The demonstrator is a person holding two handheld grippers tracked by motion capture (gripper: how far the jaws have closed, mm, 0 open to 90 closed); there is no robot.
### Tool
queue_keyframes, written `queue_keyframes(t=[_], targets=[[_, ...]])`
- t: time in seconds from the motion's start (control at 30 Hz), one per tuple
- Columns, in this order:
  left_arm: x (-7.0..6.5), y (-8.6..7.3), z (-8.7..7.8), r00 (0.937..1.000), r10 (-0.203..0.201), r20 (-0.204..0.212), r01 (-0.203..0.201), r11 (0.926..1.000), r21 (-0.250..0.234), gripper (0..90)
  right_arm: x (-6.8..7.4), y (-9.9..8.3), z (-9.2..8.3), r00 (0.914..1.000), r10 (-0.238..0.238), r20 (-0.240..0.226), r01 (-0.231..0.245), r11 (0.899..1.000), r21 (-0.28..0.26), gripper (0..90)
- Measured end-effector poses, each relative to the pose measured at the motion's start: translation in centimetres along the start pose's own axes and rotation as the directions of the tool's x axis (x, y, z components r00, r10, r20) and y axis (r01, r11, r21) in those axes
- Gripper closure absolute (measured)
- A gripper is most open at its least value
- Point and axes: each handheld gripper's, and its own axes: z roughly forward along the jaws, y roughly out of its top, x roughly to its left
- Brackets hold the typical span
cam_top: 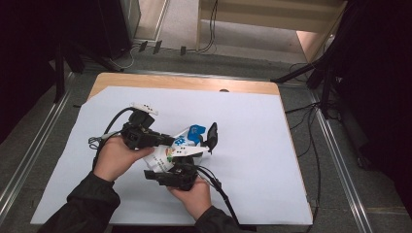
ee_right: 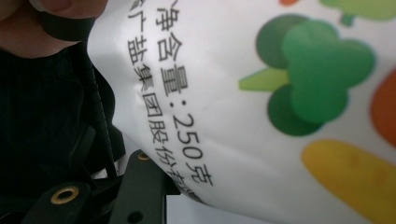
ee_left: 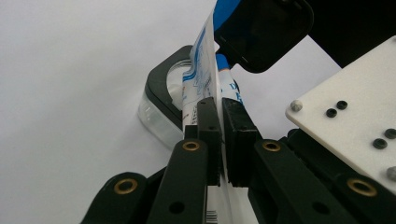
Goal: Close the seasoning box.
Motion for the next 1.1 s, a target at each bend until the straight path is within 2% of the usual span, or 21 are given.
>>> queue_keyframes(t=[0.87,1.1], targets=[[-0.17,0.05,-0.12,1.0000,0.003,-0.008,-0.003,1.0000,-0.006,87.6,0.14,0.25,-0.04,1.0000,0.001,-0.004,-0.001,1.000,0.002,64.0],[-0.23,0.09,-0.23,0.9999,0.004,-0.014,-0.004,0.9999,-0.010,87.6,0.27,0.27,0.09,0.9999,-0.010,-0.010,0.010,1.000,0.004,59.3]])
